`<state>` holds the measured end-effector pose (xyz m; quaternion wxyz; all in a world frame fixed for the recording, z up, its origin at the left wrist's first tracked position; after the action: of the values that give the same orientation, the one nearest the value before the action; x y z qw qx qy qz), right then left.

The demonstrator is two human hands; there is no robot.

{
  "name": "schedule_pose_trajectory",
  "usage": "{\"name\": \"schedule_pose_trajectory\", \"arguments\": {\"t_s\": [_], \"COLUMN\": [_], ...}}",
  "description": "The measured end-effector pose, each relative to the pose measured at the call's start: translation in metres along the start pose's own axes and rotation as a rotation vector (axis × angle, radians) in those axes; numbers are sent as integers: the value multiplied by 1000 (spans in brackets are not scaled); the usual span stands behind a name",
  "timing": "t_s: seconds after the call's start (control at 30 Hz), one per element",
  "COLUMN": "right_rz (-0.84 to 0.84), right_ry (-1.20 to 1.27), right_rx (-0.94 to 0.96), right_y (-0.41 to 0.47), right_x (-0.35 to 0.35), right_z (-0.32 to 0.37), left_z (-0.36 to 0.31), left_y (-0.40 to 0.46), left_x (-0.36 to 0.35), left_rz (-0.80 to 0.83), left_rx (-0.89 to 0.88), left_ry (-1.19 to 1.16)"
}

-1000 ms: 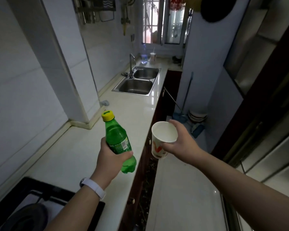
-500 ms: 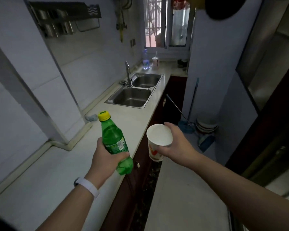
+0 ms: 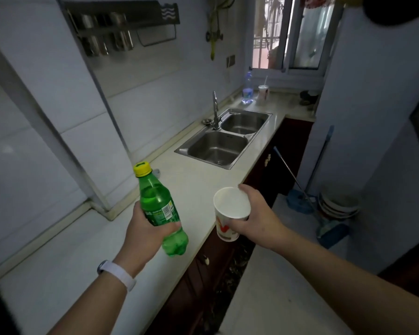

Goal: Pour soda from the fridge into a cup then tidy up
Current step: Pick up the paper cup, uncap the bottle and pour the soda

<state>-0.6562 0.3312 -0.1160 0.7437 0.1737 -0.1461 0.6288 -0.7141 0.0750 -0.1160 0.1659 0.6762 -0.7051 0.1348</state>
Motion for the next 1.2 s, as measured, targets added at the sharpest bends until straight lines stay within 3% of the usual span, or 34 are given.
{"name": "schedule_pose_trajectory", "arguments": {"t_s": [0.5,0.83,1.2], "right_rz": [220,391,754], "right_ry": [-70,-80,-54], "right_rx": [105,124,232], "right_y": [161,231,295], "right_x": [-40,-82,-151], "right_z": [6,-8,-24], "left_z": [25,41,54], "left_y": [136,156,137], "left_x": [-11,12,15], "left_rz": [-143,-274,-619], "left_rx": [69,148,382], "left_ry": [-69,-11,19]}}
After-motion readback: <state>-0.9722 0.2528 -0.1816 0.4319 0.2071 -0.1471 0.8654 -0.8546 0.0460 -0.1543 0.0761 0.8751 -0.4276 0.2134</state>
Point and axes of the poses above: each hand's wrist, its own y-axis towards the middle knuckle, its own x-axis out of the back of the hand, z = x × y, the point moved 2 cm from there along y, towards the middle knuckle, and after that the axes turned 7 degrees about y, right-handed, at the moved point
